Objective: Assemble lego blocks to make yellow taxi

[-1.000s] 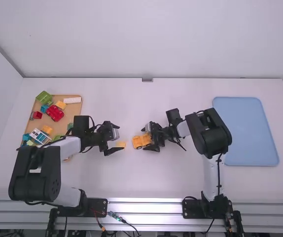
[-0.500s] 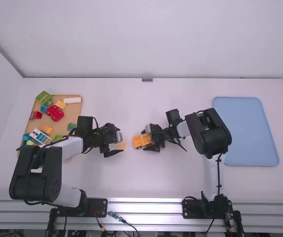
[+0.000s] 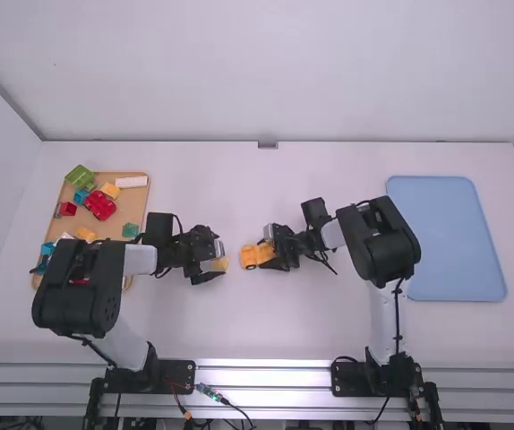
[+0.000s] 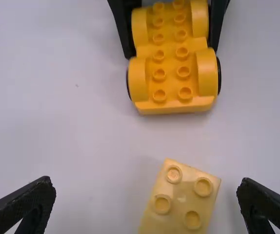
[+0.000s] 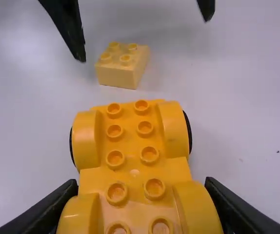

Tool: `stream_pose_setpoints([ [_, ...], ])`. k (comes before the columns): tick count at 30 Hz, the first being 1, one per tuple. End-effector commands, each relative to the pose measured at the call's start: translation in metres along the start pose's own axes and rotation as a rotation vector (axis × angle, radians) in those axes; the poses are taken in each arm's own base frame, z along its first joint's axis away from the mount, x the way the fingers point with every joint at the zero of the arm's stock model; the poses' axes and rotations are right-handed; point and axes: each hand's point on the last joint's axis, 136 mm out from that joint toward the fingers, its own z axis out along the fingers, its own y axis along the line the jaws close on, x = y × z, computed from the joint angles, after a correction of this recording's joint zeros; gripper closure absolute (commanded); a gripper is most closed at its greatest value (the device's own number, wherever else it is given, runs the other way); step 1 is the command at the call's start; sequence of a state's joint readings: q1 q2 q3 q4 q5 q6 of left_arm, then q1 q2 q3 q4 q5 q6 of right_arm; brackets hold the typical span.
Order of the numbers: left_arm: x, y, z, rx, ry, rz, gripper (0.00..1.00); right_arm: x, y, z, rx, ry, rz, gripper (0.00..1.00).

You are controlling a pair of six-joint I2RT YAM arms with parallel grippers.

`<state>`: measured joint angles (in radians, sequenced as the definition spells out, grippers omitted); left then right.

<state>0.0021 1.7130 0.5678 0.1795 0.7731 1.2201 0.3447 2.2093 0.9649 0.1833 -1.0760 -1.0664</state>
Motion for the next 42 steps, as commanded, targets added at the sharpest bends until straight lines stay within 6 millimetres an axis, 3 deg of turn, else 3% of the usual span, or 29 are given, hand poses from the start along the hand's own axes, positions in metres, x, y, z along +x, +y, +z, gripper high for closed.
stream_pose_setpoints([
  [1,0.001,-0.003,0.007,0.027,-0.020,-0.005,0.01,0.011,0.002,0.002,0.005,0.038,0.045,0.36],
  [10,-0.005,-0.005,0.007,0.066,-0.045,-0.031,0.01,0.023,-0.002,0.001,0.043,0.097,0.133,0.43],
  [20,-0.023,-0.011,-0.005,0.211,-0.063,0.091,0.01,0.031,-0.002,-0.006,0.084,0.085,0.160,0.42],
  [26,-0.015,-0.005,-0.001,0.187,-0.035,0.120,0.01,0.032,0.000,-0.006,0.125,0.058,0.142,0.42],
  [33,-0.007,-0.011,0.005,0.200,-0.033,0.107,0.01,0.032,0.004,-0.008,0.176,0.023,0.123,0.31],
  [41,-0.005,-0.014,0.009,0.211,-0.053,0.095,0.00,0.034,0.006,-0.013,0.202,0.009,0.124,0.27],
  [42,-0.005,-0.013,0.010,0.210,-0.053,0.097,0.04,0.034,0.006,-0.012,0.200,0.009,0.129,0.27],
])
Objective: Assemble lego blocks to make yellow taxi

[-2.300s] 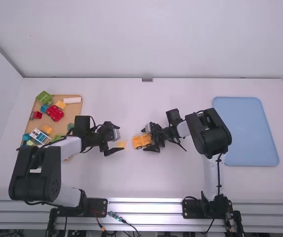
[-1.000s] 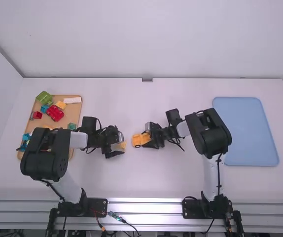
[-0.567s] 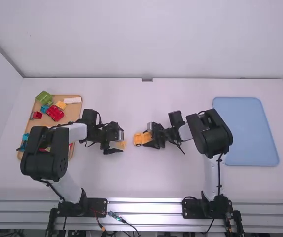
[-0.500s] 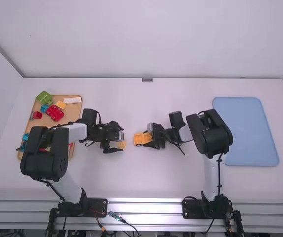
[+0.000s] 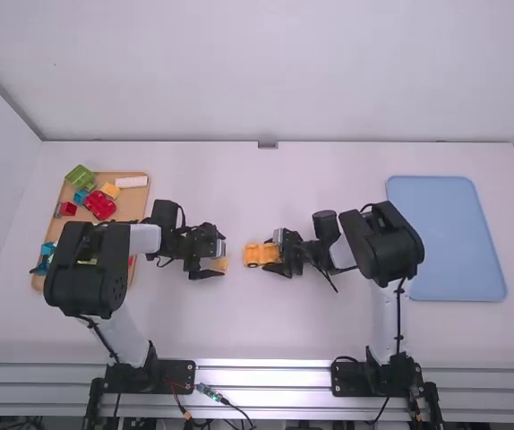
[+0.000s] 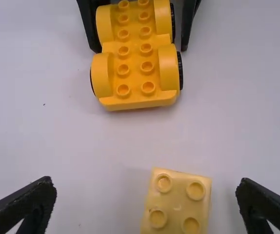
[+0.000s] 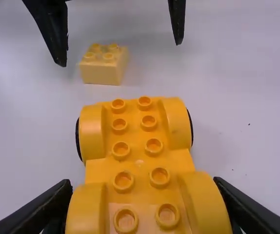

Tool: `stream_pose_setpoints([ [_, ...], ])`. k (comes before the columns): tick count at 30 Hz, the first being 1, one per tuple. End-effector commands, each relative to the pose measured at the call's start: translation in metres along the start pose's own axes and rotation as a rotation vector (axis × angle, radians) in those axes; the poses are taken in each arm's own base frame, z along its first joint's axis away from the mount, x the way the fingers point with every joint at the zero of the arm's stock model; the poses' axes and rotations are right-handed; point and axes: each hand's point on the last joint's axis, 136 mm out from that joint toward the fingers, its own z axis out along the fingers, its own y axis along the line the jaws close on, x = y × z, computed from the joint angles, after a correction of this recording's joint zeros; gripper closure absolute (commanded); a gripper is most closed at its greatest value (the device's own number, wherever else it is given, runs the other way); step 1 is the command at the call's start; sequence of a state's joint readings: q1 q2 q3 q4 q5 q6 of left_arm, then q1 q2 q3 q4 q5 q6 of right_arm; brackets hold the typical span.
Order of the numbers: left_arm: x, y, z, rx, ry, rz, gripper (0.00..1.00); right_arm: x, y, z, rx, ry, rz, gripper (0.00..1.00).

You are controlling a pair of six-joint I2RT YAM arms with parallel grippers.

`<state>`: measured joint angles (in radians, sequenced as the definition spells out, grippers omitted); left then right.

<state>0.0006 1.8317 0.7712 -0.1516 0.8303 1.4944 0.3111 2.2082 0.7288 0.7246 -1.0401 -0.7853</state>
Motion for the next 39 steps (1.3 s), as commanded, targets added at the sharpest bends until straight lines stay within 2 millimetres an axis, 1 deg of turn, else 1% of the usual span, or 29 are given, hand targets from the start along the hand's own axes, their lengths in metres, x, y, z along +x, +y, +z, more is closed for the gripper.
stream_pose_setpoints([
  [1,-0.003,-0.010,0.005,0.030,-0.035,0.001,0.08,0.023,0.003,-0.001,0.033,0.078,0.100,0.26],
  [3,-0.003,-0.011,0.005,0.032,-0.033,-0.002,0.12,0.023,0.002,-0.001,0.031,0.080,0.106,0.26],
  [4,-0.001,-0.012,0.005,0.034,-0.022,-0.006,0.17,0.022,0.001,-0.001,0.027,0.083,0.113,0.26],
  [6,0.003,-0.013,0.005,0.038,0.001,-0.015,0.18,0.022,0.000,0.000,0.021,0.086,0.124,0.26],
  [9,0.006,-0.013,0.005,0.040,0.015,-0.020,0.16,0.022,0.000,0.001,0.009,0.091,0.120,0.26],
  [13,0.005,-0.013,0.005,0.040,0.008,-0.020,0.13,0.021,-0.002,0.001,0.008,0.089,0.131,0.23],
  [16,0.005,-0.014,0.006,0.043,0.008,-0.023,0.07,0.018,0.002,0.001,-0.005,0.071,0.104,0.21],
  [18,0.005,-0.015,0.005,0.045,0.004,-0.026,0.01,0.017,0.004,0.001,-0.006,0.060,0.086,0.21],
  [20,0.002,-0.015,0.006,0.046,-0.013,-0.025,0.03,0.017,0.003,0.001,-0.001,0.060,0.079,0.21],
  [21,-0.001,-0.014,0.005,0.045,-0.028,-0.024,0.00,0.017,0.003,0.000,0.003,0.060,0.076,0.21],
  [23,-0.002,-0.014,0.005,0.045,-0.038,-0.025,0.01,0.017,0.005,0.000,-0.003,0.055,0.077,0.21],
  [28,-0.002,-0.015,0.005,0.047,-0.033,-0.026,0.01,0.015,0.004,0.000,-0.001,0.049,0.068,0.21],
  [32,0.003,-0.016,0.005,0.050,-0.006,-0.030,0.10,0.010,0.009,0.000,-0.026,0.019,0.061,0.20],
  [33,0.004,-0.016,0.006,0.051,0.001,-0.032,0.15,0.010,0.009,0.000,-0.028,0.016,0.056,0.20],
  [35,0.003,-0.016,0.005,0.051,-0.005,-0.032,0.18,0.010,0.008,0.000,-0.026,0.020,0.062,0.20],
  [37,0.002,-0.016,0.006,0.050,-0.010,-0.030,0.28,0.008,0.007,0.001,-0.029,0.016,0.070,0.20],
  [39,0.004,-0.016,0.005,0.050,-0.002,-0.031,0.33,0.008,0.005,0.001,-0.024,0.017,0.085,0.20],
])
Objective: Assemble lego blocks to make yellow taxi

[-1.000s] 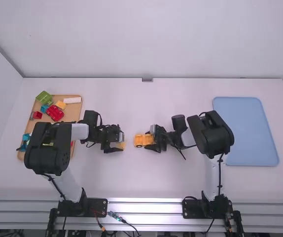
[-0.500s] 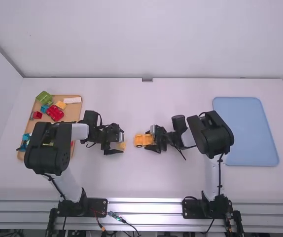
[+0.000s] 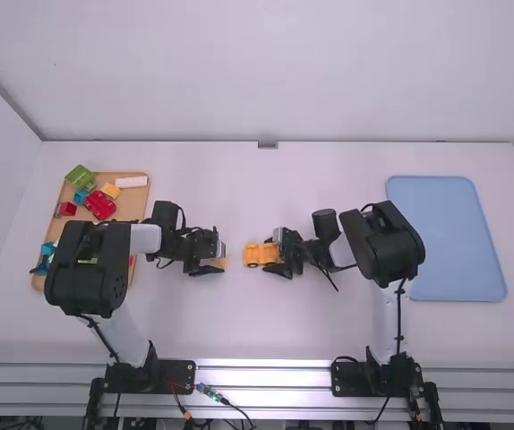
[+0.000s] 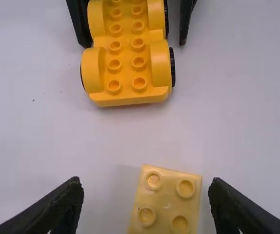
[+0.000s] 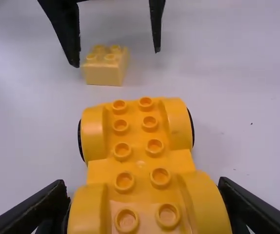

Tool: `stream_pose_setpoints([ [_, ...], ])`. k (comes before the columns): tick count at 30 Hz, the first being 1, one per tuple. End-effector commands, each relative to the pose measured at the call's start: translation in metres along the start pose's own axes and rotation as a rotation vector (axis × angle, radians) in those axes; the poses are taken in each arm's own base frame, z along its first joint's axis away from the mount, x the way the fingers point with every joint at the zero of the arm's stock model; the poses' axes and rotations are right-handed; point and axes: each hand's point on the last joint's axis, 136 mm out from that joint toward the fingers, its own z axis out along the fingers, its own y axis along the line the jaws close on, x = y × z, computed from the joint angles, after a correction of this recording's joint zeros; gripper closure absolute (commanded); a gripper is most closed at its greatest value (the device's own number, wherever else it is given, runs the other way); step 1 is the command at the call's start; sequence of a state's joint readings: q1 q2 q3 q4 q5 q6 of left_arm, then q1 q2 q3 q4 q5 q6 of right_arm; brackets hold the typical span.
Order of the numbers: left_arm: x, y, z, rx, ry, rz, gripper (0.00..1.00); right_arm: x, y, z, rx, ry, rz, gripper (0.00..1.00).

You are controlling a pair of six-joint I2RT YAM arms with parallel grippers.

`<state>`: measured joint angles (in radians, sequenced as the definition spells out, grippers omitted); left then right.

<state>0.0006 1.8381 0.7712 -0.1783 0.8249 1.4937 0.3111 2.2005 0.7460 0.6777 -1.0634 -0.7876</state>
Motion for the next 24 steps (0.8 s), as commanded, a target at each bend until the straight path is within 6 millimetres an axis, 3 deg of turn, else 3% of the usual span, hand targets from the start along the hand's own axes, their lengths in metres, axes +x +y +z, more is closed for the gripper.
stream_pose_setpoints([
  [1,0.002,-0.010,0.005,0.030,-0.005,-0.008,0.33,0.011,0.005,0.002,-0.004,0.025,0.065,0.20],
  [24,0.013,-0.019,0.008,0.019,0.027,0.000,0.41,0.008,0.005,0.007,-0.017,0.021,0.046,0.20],
])
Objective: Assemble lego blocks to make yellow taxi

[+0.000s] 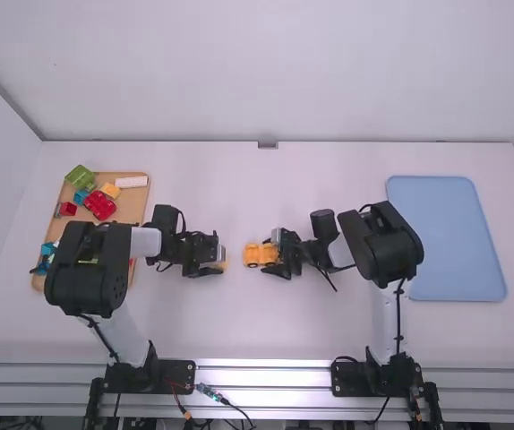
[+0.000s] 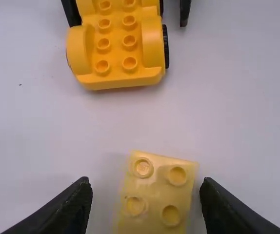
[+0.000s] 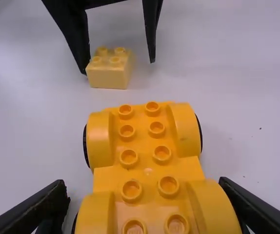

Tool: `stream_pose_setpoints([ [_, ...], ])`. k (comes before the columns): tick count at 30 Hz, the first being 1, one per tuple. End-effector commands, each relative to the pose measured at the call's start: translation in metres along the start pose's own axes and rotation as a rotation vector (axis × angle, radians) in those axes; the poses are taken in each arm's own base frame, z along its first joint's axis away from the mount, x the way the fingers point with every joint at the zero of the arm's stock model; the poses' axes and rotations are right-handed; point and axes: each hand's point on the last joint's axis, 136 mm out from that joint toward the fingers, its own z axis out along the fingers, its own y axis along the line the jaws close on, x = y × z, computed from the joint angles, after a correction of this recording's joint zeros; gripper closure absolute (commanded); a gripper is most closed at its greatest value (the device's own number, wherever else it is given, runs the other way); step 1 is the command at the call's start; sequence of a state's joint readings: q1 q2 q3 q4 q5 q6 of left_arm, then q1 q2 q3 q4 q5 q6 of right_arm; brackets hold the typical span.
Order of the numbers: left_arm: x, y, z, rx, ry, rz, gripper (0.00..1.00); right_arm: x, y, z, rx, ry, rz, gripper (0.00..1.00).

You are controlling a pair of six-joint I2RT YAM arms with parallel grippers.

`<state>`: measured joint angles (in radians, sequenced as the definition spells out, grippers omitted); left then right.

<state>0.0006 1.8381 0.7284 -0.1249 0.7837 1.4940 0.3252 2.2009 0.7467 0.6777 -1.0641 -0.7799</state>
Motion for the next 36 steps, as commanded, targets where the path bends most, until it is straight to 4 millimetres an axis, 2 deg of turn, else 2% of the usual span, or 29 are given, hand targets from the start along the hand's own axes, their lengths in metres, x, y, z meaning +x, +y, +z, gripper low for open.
stream_pose_setpoints([
  [1,0.001,-0.014,0.006,0.028,-0.014,-0.002,0.41,0.009,0.002,0.003,-0.003,0.020,0.044,0.20],
  [12,-0.005,-0.004,0.003,0.020,-0.032,0.005,0.42,0.009,0.002,0.003,-0.003,0.020,0.042,0.20],
  [19,-0.006,-0.004,0.002,0.033,-0.032,-0.008,0.50,0.009,0.001,0.003,0.001,0.020,0.061,0.20],
  [29,-0.004,-0.007,0.004,0.027,-0.032,-0.001,0.57,0.009,0.001,0.003,0.001,0.020,0.059,0.20],
  [36,-0.004,-0.007,0.004,0.024,-0.033,0.001,0.74,0.009,0.001,0.003,0.002,0.020,0.059,0.20],
])
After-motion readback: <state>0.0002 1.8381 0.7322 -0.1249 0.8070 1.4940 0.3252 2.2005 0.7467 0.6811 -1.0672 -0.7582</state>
